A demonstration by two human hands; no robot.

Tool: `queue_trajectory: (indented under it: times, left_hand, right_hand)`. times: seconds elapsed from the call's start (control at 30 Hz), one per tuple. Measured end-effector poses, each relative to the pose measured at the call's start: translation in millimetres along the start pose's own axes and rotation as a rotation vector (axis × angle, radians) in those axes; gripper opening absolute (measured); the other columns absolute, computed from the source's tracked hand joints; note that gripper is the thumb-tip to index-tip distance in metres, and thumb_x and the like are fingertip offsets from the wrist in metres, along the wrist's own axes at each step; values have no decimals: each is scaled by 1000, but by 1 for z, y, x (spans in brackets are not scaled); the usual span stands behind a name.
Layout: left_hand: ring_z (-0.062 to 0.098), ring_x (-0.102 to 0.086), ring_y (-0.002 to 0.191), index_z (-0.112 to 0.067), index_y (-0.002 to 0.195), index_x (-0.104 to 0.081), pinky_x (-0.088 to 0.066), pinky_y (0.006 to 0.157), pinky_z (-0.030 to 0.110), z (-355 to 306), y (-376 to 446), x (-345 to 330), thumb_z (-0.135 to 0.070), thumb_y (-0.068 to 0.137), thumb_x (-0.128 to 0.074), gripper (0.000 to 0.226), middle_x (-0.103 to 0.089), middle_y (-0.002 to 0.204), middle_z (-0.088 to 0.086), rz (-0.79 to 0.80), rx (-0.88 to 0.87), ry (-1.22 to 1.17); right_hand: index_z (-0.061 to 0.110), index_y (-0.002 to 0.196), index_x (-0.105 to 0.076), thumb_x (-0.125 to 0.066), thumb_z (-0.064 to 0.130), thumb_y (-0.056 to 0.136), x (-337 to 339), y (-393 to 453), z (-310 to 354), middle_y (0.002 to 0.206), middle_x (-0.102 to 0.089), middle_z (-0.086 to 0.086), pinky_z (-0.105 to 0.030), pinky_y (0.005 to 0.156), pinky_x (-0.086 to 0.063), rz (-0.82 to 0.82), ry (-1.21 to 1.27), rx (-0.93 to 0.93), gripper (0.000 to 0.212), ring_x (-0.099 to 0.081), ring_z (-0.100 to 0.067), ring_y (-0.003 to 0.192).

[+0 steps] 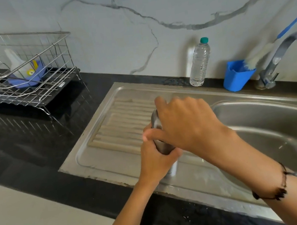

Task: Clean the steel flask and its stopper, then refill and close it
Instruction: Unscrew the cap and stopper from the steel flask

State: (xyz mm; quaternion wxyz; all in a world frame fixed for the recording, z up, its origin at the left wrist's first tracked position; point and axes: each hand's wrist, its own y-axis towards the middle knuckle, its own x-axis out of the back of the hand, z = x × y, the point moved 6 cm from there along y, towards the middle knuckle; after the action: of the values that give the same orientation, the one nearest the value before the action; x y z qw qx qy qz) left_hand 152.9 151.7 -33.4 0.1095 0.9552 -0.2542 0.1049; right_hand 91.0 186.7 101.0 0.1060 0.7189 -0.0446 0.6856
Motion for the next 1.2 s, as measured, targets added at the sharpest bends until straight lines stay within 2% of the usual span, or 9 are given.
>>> queue_trajectory:
  times: [0.27, 0.47, 0.57, 0.73, 0.87, 0.97, 1.07, 1.13, 1.2]
  left_hand:
    - [-3, -59, 73, -5, 104, -53, -41, 53, 8, 17, 18, 1, -23, 62, -87, 56, -60, 81, -7, 74, -37, 126]
    - [6, -66, 83, -7, 112, -51, -55, 64, 27, 12, 22, 5, -41, 51, -82, 76, -66, 88, -4, 131, -24, 39]
    - [15, -67, 86, -7, 109, -50, -57, 71, 42, 15, 24, 2, -39, 51, -82, 74, -67, 92, 6, 148, -19, 3]
    - [3, -61, 71, -3, 89, -52, -45, 63, 17, 19, 30, 1, -34, 55, -81, 54, -64, 74, -10, 284, -4, 9]
    - [5, -64, 91, -12, 118, -49, -49, 74, 21, 8, 34, -1, -36, 54, -79, 75, -65, 95, -11, 272, -43, -58]
    - [-1, -61, 100, -30, 119, -43, -47, 80, 14, 6, 30, -2, -38, 52, -78, 75, -64, 102, -25, 275, -33, -41]
    - [-5, -56, 109, -36, 125, -39, -45, 87, 13, 8, 30, -1, -46, 49, -77, 85, -60, 112, -20, 275, -5, -27]
    - [0, -57, 111, -34, 126, -39, -47, 88, 15, 10, 29, -1, -47, 48, -78, 88, -59, 113, -18, 275, 8, -14]
    - [4, -60, 106, -30, 116, -45, -48, 81, 14, 10, 28, 0, -46, 47, -80, 79, -62, 105, -16, 269, 10, 1]
  right_hand:
    - [16, 71, -49, -56, 49, 74, -8, 5, 0, 52, -28, 3, -16, 42, -4, -291, -77, -76, 35, -3, -13, 40]
    - [14, 64, -51, -44, 52, 72, -14, 8, -7, 51, -32, 3, -13, 43, -14, -458, 109, 118, 39, -20, -17, 40]
    - [13, 68, -55, -41, 55, 75, -15, 11, -11, 52, -37, 3, -18, 40, -22, -391, 178, 216, 45, -28, -20, 37]
    - [16, 84, -62, -40, 54, 80, -15, 17, -10, 64, -53, 2, -28, 37, -33, -236, 205, 522, 44, -45, -21, 45]
    - [25, 104, -57, -42, 54, 81, -5, 27, -13, 80, -53, 5, -29, 44, -39, -48, 150, 602, 40, -51, -16, 61]
    - [33, 126, -41, -38, 75, 75, 12, 23, -24, 89, -51, 7, -28, 59, -43, 99, 33, 492, 66, -52, -13, 74]
    - [17, 94, -58, -7, 79, 67, 36, 16, -20, 71, -51, 4, -29, 55, -39, 18, -73, 303, 85, -48, -12, 61]
    - [11, 71, -53, -11, 75, 77, 27, 17, -10, 60, -43, 2, -27, 52, -34, 67, -133, 247, 77, -43, -13, 55]
    - [14, 73, -47, -24, 63, 91, 18, 16, 1, 60, -34, 2, -27, 51, -31, 68, -144, 278, 57, -45, -17, 62]
